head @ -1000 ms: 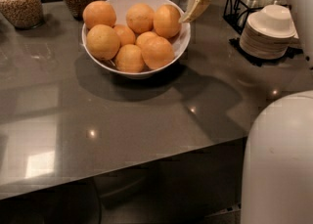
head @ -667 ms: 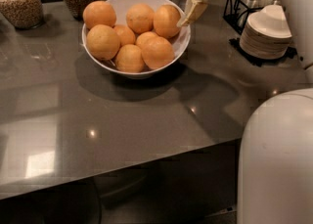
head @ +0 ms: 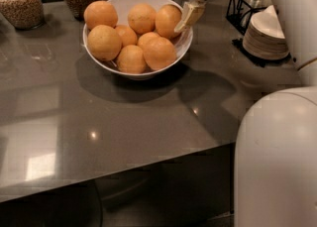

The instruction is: Pick orange from white bowl

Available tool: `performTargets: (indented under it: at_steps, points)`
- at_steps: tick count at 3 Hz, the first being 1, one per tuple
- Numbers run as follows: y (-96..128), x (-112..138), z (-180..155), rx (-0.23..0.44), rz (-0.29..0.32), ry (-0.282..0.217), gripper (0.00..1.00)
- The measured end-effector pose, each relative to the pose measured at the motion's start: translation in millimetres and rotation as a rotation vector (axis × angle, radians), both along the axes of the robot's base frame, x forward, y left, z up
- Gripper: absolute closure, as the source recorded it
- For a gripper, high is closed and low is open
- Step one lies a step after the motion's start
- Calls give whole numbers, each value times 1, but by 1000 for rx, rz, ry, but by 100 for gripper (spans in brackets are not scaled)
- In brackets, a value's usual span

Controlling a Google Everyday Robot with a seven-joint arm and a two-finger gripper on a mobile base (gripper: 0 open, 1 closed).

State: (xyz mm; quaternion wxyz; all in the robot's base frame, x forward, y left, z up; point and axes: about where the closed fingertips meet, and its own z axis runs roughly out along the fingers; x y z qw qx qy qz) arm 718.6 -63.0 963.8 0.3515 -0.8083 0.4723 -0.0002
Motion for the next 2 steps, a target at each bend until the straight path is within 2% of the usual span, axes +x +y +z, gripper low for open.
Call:
performTargets:
  at_steps: [2]
  points:
    - [7, 4, -15, -19, 60, -2, 35]
